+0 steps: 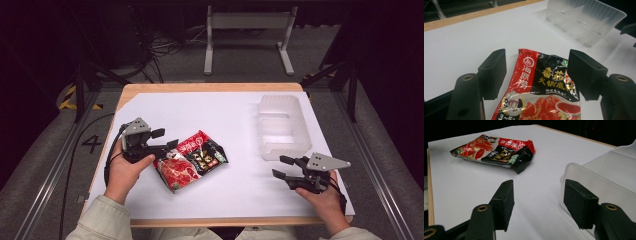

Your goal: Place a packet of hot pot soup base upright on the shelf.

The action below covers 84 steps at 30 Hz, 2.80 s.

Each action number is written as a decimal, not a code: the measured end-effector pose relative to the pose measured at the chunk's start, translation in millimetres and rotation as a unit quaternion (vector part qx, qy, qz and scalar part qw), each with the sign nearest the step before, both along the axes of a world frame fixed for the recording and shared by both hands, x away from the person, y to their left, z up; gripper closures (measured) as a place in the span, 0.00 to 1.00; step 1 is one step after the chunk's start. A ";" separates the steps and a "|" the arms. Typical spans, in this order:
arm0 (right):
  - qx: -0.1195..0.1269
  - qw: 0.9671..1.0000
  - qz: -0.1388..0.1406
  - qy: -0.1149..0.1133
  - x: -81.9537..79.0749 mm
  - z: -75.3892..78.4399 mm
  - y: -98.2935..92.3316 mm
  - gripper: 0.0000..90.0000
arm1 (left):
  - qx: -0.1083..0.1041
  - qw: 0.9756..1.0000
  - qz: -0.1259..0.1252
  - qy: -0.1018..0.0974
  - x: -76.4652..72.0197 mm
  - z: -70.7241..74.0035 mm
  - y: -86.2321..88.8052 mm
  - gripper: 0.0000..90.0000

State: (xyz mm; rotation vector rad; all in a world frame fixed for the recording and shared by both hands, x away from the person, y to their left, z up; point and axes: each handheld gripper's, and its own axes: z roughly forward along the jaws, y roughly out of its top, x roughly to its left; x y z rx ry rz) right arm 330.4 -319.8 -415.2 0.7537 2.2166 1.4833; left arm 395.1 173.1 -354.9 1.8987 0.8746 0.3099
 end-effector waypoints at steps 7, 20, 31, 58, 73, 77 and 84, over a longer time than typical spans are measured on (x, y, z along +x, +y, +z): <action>0.000 1.000 -0.003 0.002 -2.9 -0.3 -2.5 0.46 | 0.030 0.999 0.006 0.008 26.2 -2.6 -12.0 0.43; -0.006 1.000 -0.021 0.004 -14.8 -3.1 -12.9 0.45 | 0.040 0.999 -0.006 0.033 74.7 -9.6 -27.8 0.41; -0.008 0.999 -0.036 0.001 -26.6 -3.8 -22.1 0.44 | 0.038 0.998 -0.031 0.050 89.0 -24.1 -45.5 0.44; -0.004 0.999 -0.034 0.002 -26.8 -5.6 -23.0 0.42 | 0.055 0.989 -0.054 0.124 113.1 -65.3 -62.9 0.47; -0.006 1.000 -0.029 -0.001 -28.2 -6.4 -21.0 0.41 | 0.085 0.982 -0.067 0.157 114.9 -76.0 -71.8 0.50; -0.006 1.000 -0.029 0.000 -27.9 -6.6 -20.9 0.40 | 0.095 0.979 -0.069 0.166 115.3 -78.3 -74.3 0.52; -0.007 1.000 -0.027 0.000 -28.3 -7.4 -19.5 0.40 | 0.088 0.974 -0.078 0.192 115.3 -79.9 -75.9 0.57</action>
